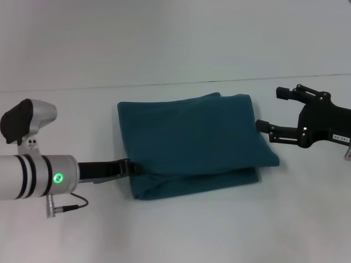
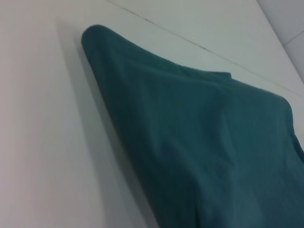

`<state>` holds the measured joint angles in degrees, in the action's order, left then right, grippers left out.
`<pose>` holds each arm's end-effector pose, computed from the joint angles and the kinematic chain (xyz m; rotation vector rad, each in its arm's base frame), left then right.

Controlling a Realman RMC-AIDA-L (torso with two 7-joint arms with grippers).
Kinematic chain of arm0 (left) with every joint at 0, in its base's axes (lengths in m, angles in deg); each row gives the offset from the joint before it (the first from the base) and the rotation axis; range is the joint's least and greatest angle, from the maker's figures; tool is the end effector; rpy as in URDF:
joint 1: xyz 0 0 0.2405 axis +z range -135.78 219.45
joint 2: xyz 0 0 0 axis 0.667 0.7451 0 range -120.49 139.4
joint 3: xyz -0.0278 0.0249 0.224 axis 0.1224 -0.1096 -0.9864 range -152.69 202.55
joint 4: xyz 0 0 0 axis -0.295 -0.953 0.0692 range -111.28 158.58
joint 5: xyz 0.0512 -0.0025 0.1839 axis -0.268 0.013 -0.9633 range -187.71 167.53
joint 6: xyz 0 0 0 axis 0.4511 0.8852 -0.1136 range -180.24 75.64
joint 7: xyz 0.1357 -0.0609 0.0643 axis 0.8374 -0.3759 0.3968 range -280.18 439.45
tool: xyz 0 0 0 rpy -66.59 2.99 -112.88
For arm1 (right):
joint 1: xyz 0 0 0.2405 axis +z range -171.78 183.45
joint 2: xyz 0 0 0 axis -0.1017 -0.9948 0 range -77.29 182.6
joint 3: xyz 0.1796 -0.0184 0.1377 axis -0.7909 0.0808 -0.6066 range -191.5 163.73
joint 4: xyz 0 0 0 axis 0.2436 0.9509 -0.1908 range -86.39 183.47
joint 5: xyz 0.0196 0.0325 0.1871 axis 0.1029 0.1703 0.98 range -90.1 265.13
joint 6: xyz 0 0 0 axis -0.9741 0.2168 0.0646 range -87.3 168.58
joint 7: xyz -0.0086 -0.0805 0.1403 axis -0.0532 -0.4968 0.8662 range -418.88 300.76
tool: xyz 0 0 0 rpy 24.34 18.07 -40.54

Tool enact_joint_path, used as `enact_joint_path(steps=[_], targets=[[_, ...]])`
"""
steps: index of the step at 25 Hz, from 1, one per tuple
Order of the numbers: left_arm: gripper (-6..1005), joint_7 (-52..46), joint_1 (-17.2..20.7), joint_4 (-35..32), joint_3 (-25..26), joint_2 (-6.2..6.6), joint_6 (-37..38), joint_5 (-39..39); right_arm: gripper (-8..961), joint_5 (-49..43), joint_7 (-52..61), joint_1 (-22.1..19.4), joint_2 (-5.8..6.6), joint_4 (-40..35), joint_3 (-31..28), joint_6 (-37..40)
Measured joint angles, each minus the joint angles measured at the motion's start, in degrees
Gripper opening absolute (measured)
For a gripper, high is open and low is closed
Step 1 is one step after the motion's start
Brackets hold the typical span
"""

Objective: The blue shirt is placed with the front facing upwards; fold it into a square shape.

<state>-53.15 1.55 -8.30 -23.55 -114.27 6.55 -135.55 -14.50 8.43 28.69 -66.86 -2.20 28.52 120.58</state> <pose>-0.2191 0.3596 -0.0664 -2.2240 -1.6844 -0.4262 0.2323 0.3317 0.0517 -2.4080 0.2593 0.5999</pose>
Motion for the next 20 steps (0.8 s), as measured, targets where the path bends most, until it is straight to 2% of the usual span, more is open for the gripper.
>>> enact_joint_path(steps=[11,20], targets=[[99,2.59,8.26,-7.84,0.27,-0.21,1.89,5.00,941,0.64,-0.57,0.64,-0.14,2.26,-1.53,-1.47],[99,6.45,12.01,-10.26,2.22,-0.25,4.11,7.53,942,0.86,-0.60,1.26,-0.19,3.26,-1.54,-3.57]])
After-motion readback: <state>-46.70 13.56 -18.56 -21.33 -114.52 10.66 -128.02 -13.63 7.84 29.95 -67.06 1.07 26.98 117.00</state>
